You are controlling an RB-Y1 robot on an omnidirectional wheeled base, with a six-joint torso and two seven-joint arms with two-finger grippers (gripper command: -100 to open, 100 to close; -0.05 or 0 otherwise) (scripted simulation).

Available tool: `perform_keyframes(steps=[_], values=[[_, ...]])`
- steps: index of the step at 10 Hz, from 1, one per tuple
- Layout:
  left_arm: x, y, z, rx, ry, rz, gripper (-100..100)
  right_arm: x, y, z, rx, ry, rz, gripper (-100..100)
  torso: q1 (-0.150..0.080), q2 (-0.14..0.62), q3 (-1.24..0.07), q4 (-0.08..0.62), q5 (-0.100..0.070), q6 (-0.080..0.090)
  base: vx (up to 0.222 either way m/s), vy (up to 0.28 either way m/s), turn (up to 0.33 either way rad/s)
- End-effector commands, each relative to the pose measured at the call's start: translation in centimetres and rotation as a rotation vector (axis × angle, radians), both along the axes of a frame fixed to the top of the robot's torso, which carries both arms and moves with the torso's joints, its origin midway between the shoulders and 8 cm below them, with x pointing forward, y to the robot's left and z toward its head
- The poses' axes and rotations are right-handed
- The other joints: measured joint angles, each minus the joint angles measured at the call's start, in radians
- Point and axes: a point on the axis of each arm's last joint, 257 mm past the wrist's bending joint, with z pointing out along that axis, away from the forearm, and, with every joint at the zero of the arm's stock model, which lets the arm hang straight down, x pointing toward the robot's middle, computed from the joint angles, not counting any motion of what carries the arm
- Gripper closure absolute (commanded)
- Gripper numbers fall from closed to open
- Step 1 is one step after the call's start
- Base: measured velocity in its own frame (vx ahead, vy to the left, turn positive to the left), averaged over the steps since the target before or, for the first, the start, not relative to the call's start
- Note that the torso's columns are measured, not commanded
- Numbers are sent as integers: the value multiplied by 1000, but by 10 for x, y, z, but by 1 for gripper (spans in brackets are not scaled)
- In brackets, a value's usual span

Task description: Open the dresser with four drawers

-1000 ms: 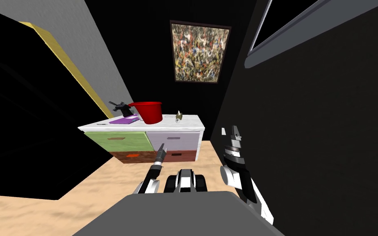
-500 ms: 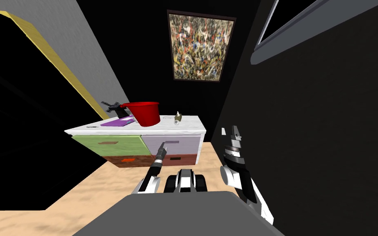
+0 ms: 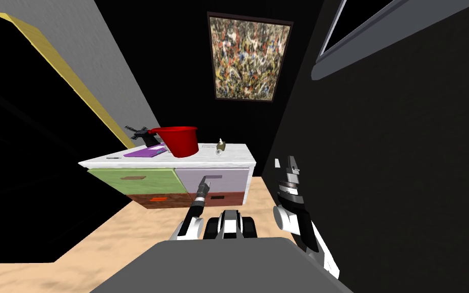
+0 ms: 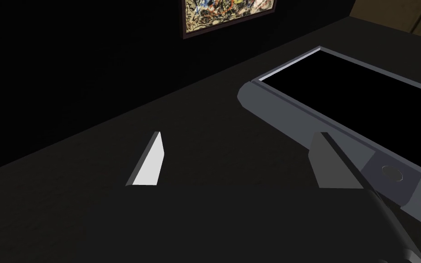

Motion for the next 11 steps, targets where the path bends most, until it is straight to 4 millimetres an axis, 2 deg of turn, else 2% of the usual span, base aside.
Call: perform_keyframes(steps=[1,2,7,11], values=[[3,0,3,0,-2,0,-100,0,0,0,0,0,0,0,0,-4,-2,-1,0,0,45,-6,0],[4,0,3,0,-1,0,100,0,0,0,0,0,0,0,0,-2,-2,-1,0,0,6,-1,1],[-4,-2,11,0,-7,-8,100,0,0,0,0,0,0,0,1,2,1,0,1,0,-164,-3,15],[-10,-3,8,1,0,-12,100,0,0,0,0,0,0,0,0,2,2,-1,1,1,-155,-5,13]])
